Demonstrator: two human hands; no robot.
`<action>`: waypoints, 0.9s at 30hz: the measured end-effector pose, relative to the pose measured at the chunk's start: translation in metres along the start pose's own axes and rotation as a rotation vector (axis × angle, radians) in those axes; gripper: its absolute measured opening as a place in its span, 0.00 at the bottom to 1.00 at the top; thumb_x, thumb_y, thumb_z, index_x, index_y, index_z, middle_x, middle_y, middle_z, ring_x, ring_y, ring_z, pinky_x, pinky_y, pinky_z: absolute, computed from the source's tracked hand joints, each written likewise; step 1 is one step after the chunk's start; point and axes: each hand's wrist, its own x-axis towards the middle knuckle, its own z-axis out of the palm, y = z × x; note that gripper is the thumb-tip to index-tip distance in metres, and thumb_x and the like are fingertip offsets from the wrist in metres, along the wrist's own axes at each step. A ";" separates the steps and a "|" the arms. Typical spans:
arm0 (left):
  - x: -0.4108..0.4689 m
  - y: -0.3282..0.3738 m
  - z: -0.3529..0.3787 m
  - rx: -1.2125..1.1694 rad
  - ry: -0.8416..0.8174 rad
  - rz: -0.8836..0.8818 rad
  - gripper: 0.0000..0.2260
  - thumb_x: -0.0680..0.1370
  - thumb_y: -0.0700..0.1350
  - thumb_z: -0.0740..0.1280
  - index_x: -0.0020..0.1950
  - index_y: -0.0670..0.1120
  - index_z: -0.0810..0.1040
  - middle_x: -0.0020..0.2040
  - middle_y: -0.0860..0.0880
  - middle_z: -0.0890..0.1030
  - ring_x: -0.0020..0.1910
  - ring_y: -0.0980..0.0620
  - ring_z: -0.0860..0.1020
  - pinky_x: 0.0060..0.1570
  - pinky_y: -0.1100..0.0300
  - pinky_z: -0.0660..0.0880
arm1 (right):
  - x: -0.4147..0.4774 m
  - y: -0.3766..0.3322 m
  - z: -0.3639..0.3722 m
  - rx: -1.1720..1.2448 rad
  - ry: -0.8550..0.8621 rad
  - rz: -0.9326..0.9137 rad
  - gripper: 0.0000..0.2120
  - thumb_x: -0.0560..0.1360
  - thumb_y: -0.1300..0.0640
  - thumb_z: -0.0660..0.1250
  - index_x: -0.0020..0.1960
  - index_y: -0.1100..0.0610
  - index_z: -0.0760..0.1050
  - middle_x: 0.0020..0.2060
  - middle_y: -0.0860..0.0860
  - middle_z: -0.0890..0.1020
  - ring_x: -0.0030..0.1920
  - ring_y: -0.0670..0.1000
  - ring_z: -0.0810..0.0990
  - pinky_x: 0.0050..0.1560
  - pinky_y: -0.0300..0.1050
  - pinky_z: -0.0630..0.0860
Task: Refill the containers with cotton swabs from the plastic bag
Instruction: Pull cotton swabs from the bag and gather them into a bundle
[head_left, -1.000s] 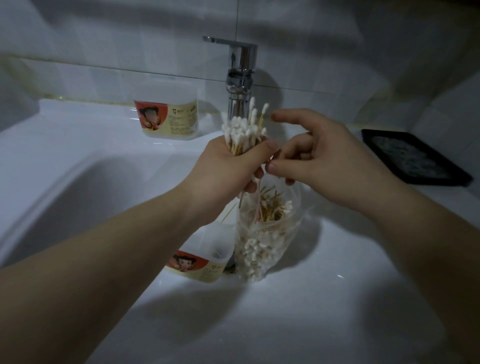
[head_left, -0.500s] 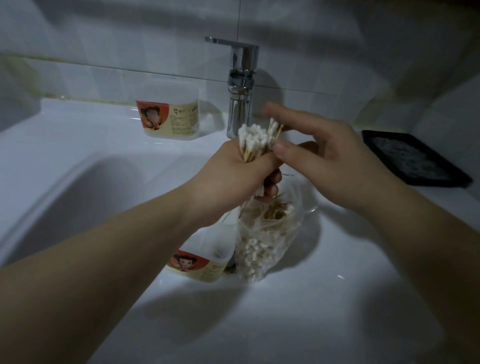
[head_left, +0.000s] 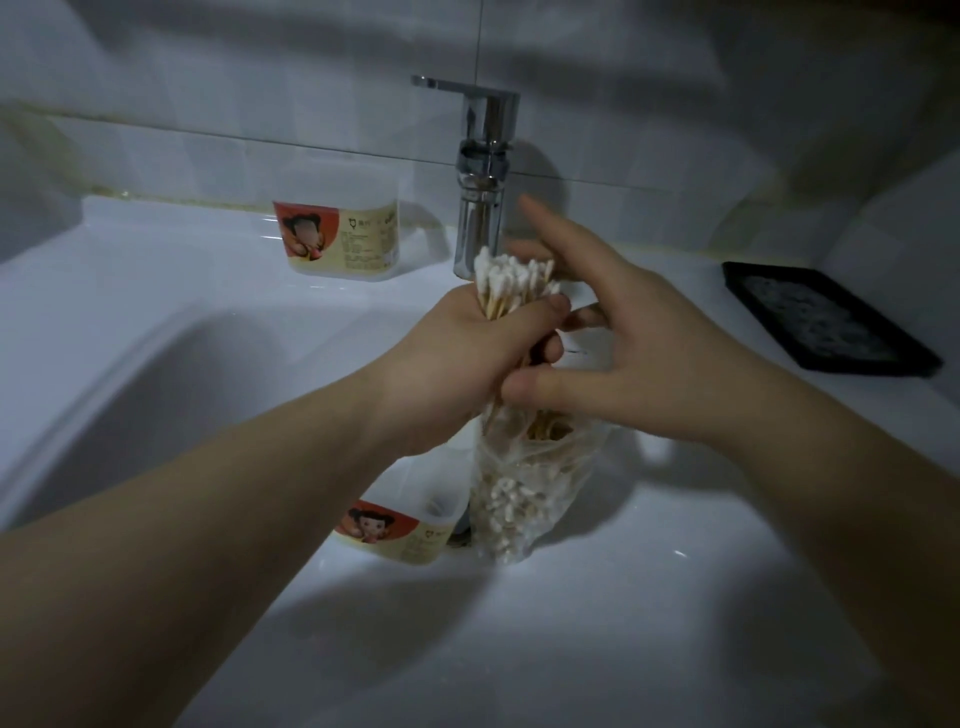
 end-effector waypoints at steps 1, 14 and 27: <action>0.000 0.001 0.001 -0.043 0.003 -0.030 0.08 0.85 0.42 0.63 0.46 0.44 0.74 0.33 0.49 0.75 0.29 0.54 0.74 0.30 0.63 0.73 | 0.000 -0.001 0.002 -0.030 -0.020 0.000 0.60 0.62 0.32 0.77 0.83 0.40 0.46 0.75 0.37 0.67 0.72 0.38 0.69 0.70 0.44 0.73; 0.001 0.008 0.002 -0.222 -0.043 -0.152 0.07 0.85 0.46 0.63 0.51 0.46 0.78 0.35 0.50 0.76 0.33 0.56 0.76 0.33 0.64 0.76 | 0.002 -0.004 0.004 -0.169 0.006 -0.032 0.55 0.67 0.45 0.79 0.84 0.44 0.48 0.72 0.42 0.71 0.70 0.43 0.71 0.70 0.41 0.69; 0.001 0.007 0.004 -0.313 -0.037 -0.193 0.06 0.84 0.44 0.64 0.56 0.43 0.78 0.45 0.43 0.79 0.45 0.49 0.80 0.42 0.59 0.79 | 0.002 -0.006 0.004 -0.145 -0.027 -0.009 0.63 0.58 0.39 0.82 0.83 0.45 0.51 0.71 0.43 0.67 0.59 0.36 0.72 0.54 0.19 0.65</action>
